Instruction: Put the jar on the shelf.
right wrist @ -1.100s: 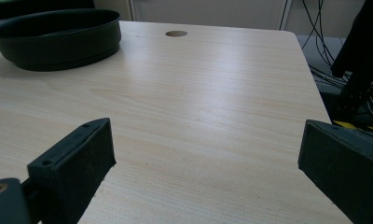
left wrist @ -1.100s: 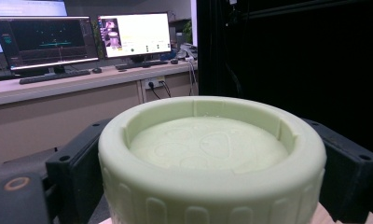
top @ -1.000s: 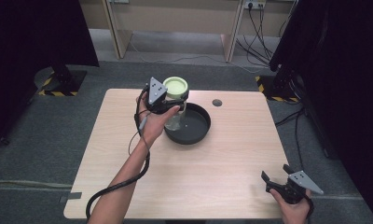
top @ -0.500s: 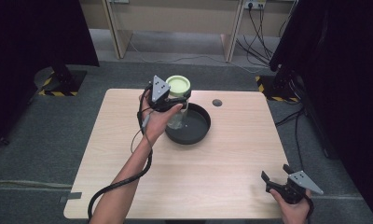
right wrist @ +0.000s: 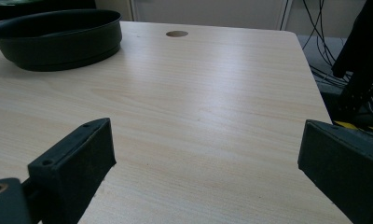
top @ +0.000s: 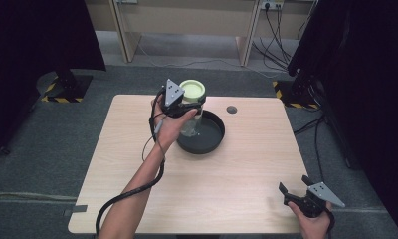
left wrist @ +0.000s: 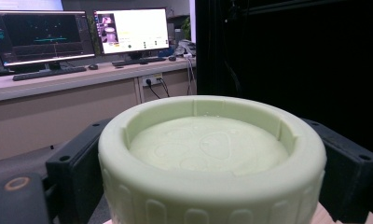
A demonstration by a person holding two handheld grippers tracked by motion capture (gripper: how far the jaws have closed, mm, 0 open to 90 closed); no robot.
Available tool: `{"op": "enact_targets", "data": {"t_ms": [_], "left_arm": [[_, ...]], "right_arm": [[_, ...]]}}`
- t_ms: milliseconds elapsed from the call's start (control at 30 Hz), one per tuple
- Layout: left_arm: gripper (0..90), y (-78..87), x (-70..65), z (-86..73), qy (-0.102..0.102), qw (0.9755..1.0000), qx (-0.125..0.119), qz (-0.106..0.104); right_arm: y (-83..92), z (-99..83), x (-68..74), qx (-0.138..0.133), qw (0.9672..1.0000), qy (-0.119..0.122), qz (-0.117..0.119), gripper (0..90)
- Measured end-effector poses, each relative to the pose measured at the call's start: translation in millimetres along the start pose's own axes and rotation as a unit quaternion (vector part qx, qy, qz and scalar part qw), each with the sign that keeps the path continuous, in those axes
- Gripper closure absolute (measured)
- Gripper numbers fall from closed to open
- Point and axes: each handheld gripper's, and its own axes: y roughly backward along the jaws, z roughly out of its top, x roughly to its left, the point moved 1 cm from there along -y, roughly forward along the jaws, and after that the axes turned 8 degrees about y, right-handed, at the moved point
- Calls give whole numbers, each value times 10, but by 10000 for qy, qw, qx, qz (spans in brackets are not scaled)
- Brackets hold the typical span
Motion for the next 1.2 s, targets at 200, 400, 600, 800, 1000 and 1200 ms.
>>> {"op": "enact_targets", "data": {"t_ms": [200, 400, 600, 800, 1000, 1200], "left_arm": [[106, -41, -11, -7, -19, 10000, 23, 4], [106, -84, -26, -17, -14, 10000, 37, -4], [107, -115, -28, -26, -32, 10000, 44, 13], [106, -143, -35, -28, -33, 10000, 41, 8], [107, -164, -43, -29, -28, 10000, 39, 11], [107, -195, -51, -25, -56, 10000, 66, 15]], "right_arm": [[0, 0, 0, -1, 10000, -1, 3, 39], [0, 0, -1, -1, 10000, -3, 8, 39], [2, -1, -3, -9, 10000, -9, 14, 38], [2, -1, -3, -9, 10000, -7, 17, 38], [2, -1, -1, -11, 10000, 3, 15, 38], [3, -1, -1, -14, 10000, 1, 18, 39]]}}
